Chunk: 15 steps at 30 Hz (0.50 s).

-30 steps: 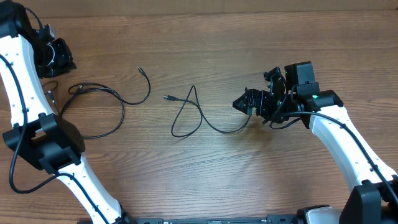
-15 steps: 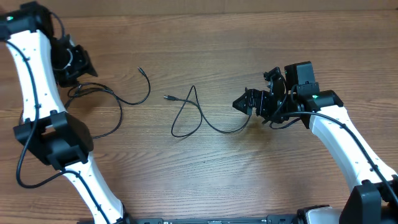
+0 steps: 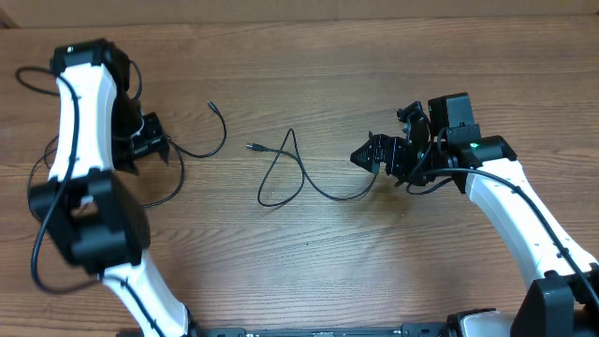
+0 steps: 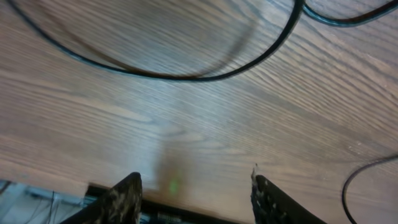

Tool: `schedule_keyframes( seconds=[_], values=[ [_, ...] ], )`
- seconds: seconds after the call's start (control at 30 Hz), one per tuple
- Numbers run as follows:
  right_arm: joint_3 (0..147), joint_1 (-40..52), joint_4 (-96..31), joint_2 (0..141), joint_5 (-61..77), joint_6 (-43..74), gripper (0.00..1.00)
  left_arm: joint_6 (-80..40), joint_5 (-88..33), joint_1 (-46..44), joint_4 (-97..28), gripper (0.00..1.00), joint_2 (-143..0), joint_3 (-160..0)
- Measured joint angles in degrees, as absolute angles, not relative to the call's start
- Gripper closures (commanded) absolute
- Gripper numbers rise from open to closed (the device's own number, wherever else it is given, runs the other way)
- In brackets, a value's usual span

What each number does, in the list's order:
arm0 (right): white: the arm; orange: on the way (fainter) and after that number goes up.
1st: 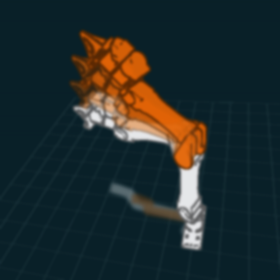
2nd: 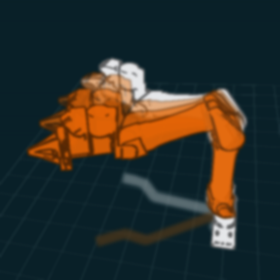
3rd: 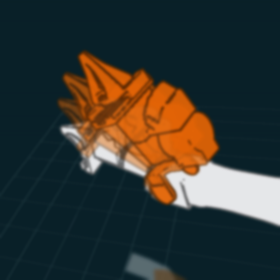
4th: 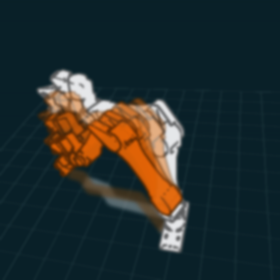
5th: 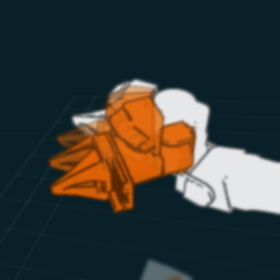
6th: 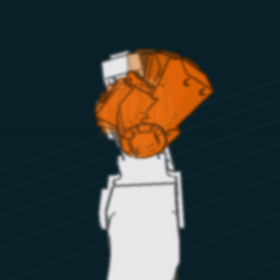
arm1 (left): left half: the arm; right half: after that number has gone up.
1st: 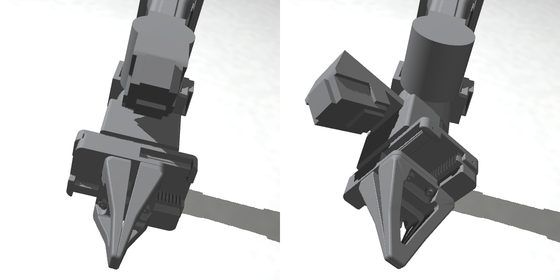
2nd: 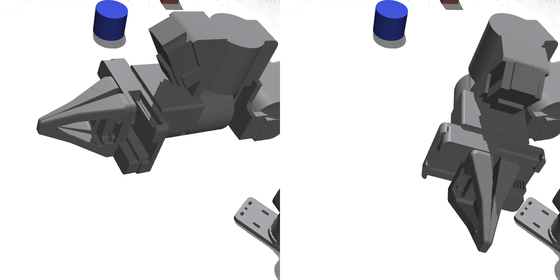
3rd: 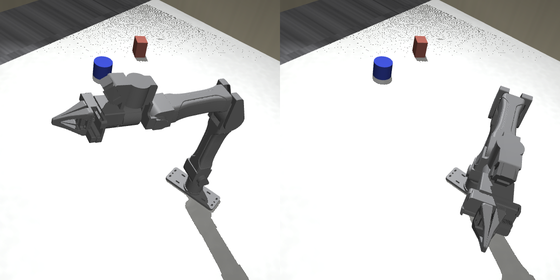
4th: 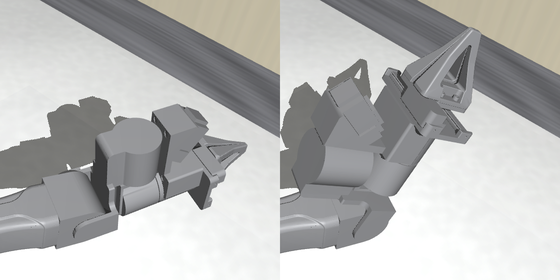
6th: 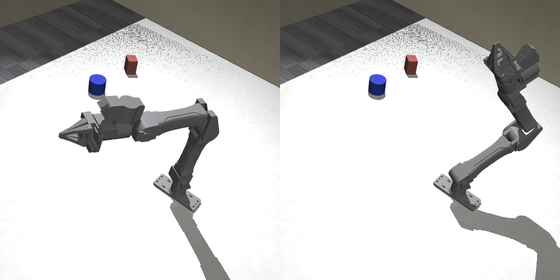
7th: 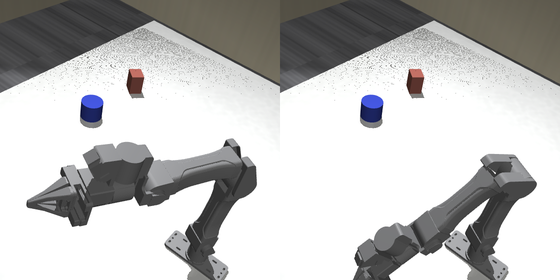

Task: Untangle cables
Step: 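Lower the cable onto the left cable pile and open the left gripper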

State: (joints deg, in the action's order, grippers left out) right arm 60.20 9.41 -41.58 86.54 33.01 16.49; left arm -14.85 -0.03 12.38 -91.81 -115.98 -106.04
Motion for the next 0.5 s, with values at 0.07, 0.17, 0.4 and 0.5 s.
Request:
schedule_keyframes(
  seconds=[0.07,0.17,0.4,0.5],
  values=[
    [60.2,9.43,-41.54,86.54,32.77,16.47,0.05,-15.9,0.91,12.4,-86.67,0.42,-110.21,-100.92],
    [60.2,9.41,-41.6,86.54,32.6,16.47,0.05,-17.96,2.28,12.62,-79.31,0.33,-101.16,-93.82],
    [60.2,9.41,-41.65,86.54,32.56,16.45,0.05,-26.35,6.79,16.69,-64.55,0.22,-89.76,-78.52],
    [60.2,9.41,-41.65,86.54,32.53,16.47,0.05,-28.77,7.6,20.08,-58.78,0.23,-90.91,-73.41]
  ],
)
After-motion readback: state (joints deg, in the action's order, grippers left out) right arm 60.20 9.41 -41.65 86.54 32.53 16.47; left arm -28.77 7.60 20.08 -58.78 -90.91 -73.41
